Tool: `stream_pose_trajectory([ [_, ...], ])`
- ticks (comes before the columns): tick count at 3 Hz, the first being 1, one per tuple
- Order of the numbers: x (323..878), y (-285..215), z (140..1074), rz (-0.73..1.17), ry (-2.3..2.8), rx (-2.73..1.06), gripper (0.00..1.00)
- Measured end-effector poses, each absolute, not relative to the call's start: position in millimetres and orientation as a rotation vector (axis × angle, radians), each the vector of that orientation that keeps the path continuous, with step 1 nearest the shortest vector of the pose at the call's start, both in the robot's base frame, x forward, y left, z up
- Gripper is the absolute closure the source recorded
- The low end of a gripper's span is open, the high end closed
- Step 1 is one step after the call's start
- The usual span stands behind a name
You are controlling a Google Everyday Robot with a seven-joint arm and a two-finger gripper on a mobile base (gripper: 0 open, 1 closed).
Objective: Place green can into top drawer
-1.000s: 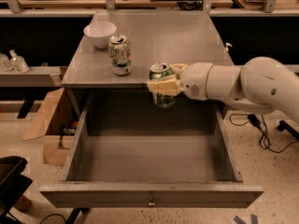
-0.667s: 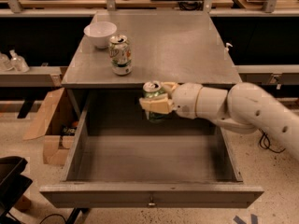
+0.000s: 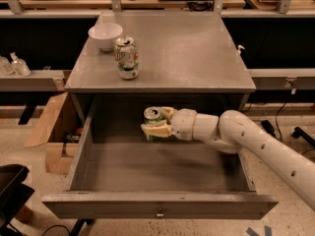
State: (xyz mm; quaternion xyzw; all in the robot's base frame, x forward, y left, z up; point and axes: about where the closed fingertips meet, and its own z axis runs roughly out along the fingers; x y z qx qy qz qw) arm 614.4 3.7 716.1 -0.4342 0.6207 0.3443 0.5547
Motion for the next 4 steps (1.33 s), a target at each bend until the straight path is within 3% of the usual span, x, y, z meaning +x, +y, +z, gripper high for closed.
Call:
stream_pose_trajectory([
  [1, 621.5, 16.7, 677.0, 0.874, 1.466, -1.061, 0.98],
  [4, 619.3, 22.7, 681.2, 0.878, 1.459, -1.066, 0.29],
])
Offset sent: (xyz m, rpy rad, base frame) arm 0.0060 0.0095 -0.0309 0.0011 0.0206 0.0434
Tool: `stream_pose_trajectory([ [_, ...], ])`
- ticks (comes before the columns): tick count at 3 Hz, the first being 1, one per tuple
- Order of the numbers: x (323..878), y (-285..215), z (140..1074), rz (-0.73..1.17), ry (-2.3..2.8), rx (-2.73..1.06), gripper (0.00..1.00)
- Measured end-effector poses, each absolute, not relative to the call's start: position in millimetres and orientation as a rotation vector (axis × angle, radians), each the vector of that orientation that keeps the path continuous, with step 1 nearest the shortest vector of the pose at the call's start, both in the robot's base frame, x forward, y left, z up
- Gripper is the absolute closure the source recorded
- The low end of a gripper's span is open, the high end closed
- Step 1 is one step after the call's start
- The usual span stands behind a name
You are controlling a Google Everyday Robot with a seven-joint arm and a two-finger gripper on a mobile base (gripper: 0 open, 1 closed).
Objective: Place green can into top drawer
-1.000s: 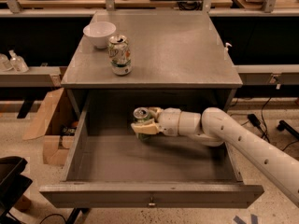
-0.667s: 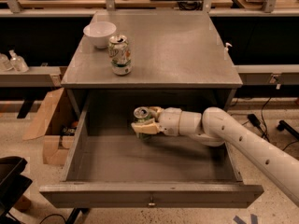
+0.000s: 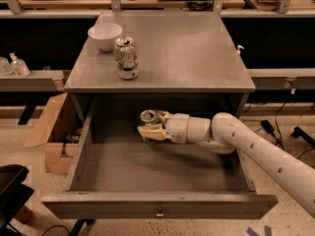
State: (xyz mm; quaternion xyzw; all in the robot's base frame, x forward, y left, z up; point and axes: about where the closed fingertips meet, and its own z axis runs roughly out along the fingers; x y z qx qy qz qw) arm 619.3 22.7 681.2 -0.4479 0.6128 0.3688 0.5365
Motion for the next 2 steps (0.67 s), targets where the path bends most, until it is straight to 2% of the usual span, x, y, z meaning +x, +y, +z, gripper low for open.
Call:
stream_pose_trajectory([
  [1, 618.5, 26.2, 681.5, 0.883, 1.456, -1.07, 0.0],
  [2, 618.5, 26.2, 681.5, 0.883, 1.456, -1.07, 0.0],
])
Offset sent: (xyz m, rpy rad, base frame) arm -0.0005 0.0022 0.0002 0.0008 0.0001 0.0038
